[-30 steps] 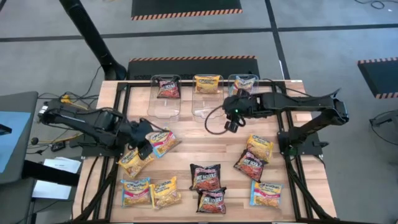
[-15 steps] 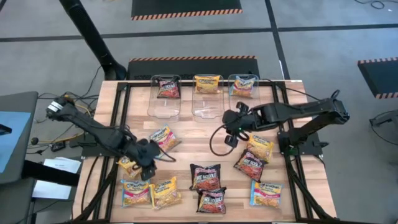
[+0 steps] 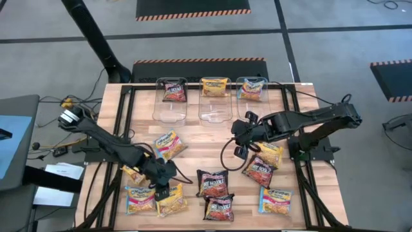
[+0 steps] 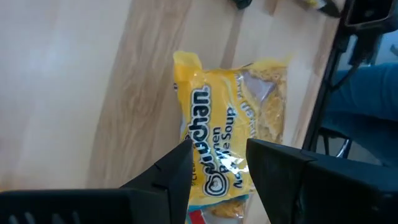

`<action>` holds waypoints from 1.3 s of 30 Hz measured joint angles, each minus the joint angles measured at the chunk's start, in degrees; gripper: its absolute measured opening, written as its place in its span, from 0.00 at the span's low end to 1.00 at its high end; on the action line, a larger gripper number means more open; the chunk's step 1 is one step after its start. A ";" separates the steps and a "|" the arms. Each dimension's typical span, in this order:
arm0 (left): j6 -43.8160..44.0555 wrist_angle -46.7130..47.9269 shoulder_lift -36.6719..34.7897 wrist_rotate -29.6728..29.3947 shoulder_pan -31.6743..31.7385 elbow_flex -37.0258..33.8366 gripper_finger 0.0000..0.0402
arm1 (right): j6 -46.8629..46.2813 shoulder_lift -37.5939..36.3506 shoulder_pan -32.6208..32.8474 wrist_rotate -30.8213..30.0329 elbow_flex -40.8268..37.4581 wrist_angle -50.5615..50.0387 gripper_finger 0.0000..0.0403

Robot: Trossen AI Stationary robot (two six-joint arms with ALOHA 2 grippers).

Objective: Sort Maruchan noodles
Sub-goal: Put the yellow noodle pack into the center transparent bin

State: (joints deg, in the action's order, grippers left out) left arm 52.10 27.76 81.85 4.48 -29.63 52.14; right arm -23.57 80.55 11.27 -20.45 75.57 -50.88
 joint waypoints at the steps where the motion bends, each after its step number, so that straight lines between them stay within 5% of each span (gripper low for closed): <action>1: 0.19 -0.14 0.69 0.54 0.00 0.00 0.34 | -0.02 0.00 0.03 0.17 0.00 -0.06 0.35; 39: 6.10 -4.50 11.23 4.19 -0.42 0.02 0.34 | -0.02 0.37 4.13 1.07 0.00 -1.30 0.35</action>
State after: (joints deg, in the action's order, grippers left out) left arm 58.20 23.26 93.08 8.67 -30.04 52.16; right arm -23.59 80.93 15.39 -19.38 75.57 -52.18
